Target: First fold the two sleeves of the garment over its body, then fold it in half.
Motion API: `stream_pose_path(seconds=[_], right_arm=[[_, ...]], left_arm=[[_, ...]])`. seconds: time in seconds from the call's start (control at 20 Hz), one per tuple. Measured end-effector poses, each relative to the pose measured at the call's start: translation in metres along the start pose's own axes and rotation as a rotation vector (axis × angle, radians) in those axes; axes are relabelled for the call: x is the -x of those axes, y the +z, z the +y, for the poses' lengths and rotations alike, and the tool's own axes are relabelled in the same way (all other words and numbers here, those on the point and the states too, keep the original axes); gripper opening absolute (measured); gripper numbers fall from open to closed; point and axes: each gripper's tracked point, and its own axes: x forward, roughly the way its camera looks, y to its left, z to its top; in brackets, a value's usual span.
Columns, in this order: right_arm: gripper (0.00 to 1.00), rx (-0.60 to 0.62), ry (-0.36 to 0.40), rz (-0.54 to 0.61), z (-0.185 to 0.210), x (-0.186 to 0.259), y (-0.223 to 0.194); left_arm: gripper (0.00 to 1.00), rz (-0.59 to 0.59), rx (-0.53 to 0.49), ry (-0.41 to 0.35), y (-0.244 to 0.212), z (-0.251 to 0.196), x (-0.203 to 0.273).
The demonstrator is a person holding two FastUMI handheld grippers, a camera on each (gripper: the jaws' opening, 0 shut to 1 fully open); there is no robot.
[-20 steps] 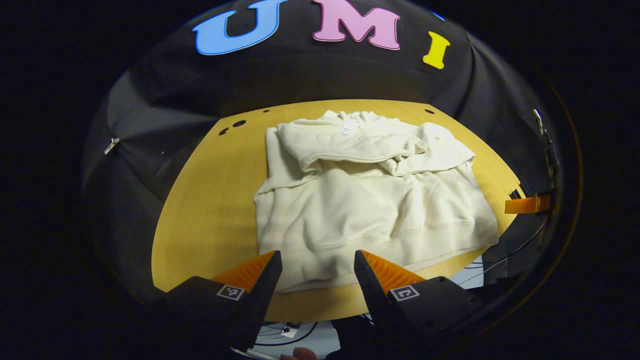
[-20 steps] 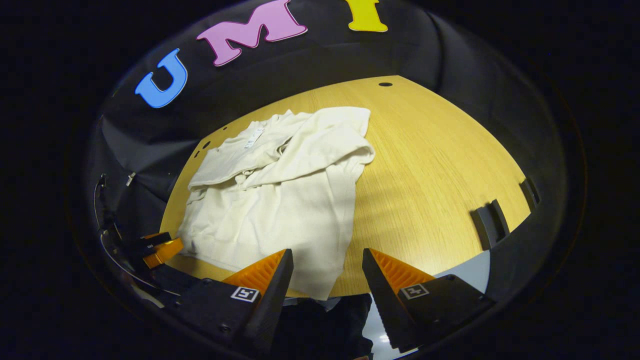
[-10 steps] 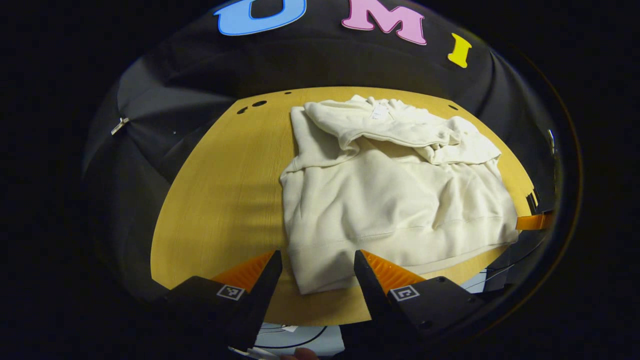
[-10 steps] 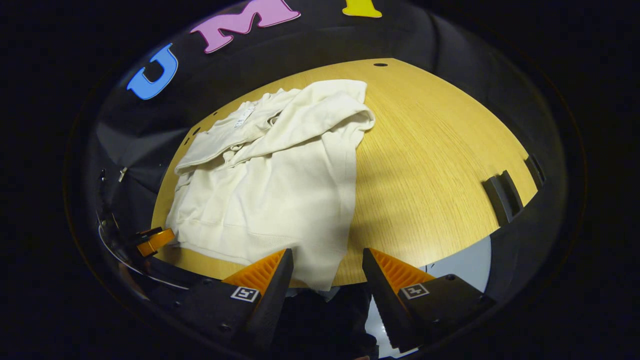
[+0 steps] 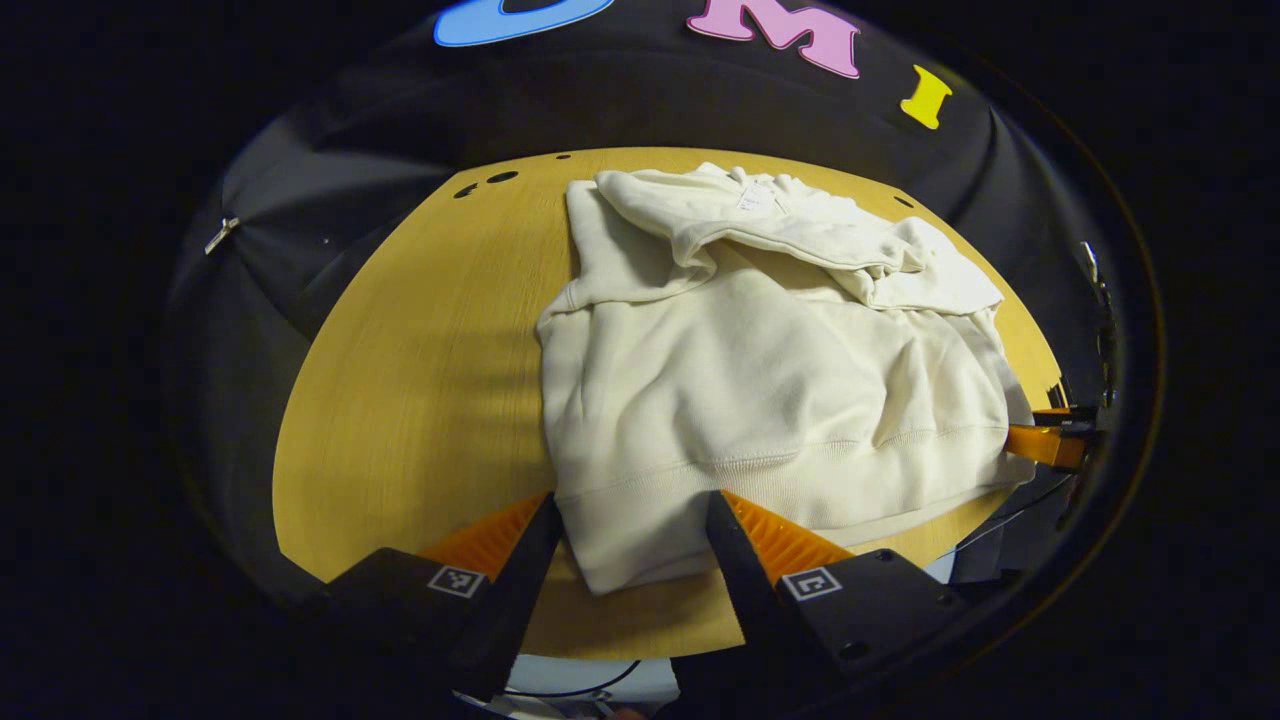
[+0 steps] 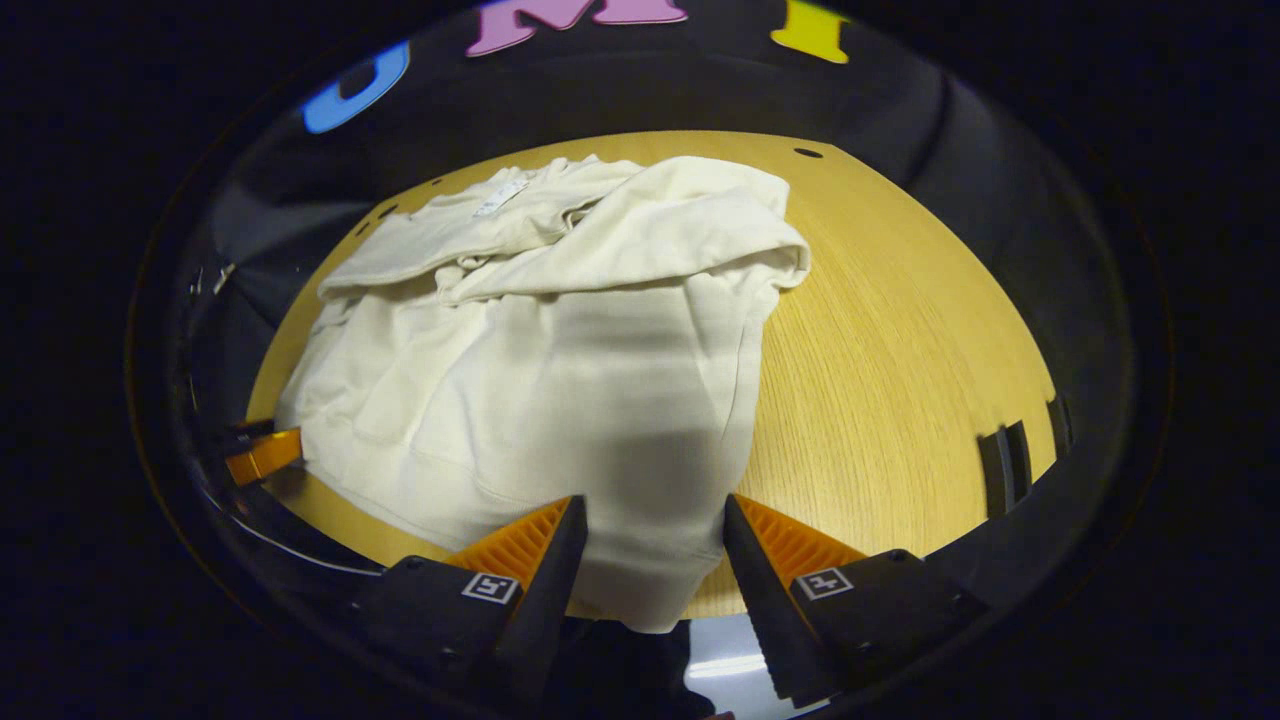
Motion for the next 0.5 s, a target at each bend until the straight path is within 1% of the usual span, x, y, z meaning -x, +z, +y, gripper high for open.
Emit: stream_pose_path(seconds=[0.05, 0.1, 0.15, 0.2, 0.25, 0.3, 0.35, 0.4, 0.5], right_arm=[[0.86, 0.002, 0.006, -0.003, 0.007, 0.001, 0.001], [0.76, -0.007, 0.019, -0.013, 0.009, -0.003, 0.001], [0.55, -0.023, 0.032, -0.005, 0.014, -0.003, 0.000], [0.51, -0.033, 0.050, -0.001, 0.019, -0.002, 0.002], [0.23, -0.040, 0.046, 0.012, 0.021, -0.001, 0.001], [0.20, -0.030, 0.060, 0.025, 0.024, 0.000, 0.000], [0.19, -0.020, 0.070, 0.045, 0.024, -0.002, -0.004], [0.12, -0.017, 0.081, 0.061, 0.025, 0.002, -0.004], [0.12, -0.040, 0.096, 0.076, 0.023, 0.006, -0.005]], left_arm=[[0.90, 0.013, -0.015, -0.016, 0.001, -0.006, 0.000], [0.74, 0.025, -0.042, -0.039, 0.001, -0.013, -0.001], [0.54, 0.032, -0.059, -0.055, 0.003, -0.019, -0.001], [0.34, 0.029, -0.061, -0.056, 0.007, -0.023, -0.003], [0.24, 0.019, -0.062, -0.057, 0.008, -0.024, -0.004], [0.20, 0.016, -0.054, -0.062, 0.008, -0.024, -0.003], [0.17, 0.017, -0.032, -0.073, 0.008, -0.023, -0.001], [0.13, 0.026, -0.012, -0.082, 0.007, -0.023, 0.000], [0.11, 0.037, -0.008, -0.087, 0.004, -0.020, 0.003]])
